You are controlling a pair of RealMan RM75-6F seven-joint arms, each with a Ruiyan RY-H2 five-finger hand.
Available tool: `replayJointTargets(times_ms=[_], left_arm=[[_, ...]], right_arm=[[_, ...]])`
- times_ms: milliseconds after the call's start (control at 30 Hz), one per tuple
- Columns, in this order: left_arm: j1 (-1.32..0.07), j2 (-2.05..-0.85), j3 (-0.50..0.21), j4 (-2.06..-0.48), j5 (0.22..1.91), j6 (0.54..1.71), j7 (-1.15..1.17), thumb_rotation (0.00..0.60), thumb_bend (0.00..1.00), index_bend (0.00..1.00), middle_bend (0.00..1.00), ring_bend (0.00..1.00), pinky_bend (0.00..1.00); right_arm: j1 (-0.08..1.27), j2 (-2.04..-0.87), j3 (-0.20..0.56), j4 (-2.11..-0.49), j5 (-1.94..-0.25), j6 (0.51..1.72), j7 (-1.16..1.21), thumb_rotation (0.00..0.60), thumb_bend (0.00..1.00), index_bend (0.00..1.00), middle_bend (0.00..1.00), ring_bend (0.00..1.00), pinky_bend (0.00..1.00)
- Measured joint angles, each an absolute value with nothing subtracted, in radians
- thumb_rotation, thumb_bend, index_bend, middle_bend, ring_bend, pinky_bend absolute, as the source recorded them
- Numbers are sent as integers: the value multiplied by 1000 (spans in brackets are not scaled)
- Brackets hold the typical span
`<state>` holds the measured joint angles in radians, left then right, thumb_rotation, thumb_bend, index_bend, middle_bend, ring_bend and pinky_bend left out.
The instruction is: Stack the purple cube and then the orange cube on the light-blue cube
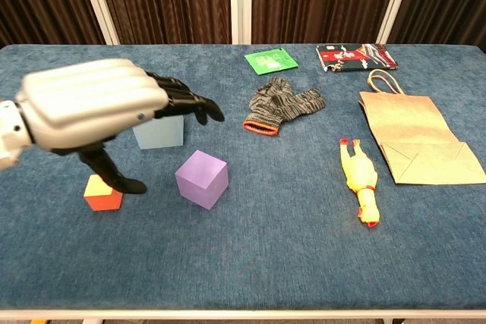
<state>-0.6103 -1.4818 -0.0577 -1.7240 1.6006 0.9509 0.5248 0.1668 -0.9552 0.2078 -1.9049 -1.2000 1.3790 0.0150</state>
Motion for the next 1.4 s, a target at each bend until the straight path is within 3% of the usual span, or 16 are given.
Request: replayJointTargets(times_ms=[667,1400], left_arm=[[-721,-1596,-104,-1617,1399,842,591,600,183,228,392,225,322],[-820,-1593,-85,-1580,1297,773,597,600,239,238,423,225,321]], right_arm=[[160,-947,219,-1897,-1197,1385,51,600,152,20,58,0,0],[158,-939,225,-1889,-1190,1376,73,600,152,21,56,0,0]])
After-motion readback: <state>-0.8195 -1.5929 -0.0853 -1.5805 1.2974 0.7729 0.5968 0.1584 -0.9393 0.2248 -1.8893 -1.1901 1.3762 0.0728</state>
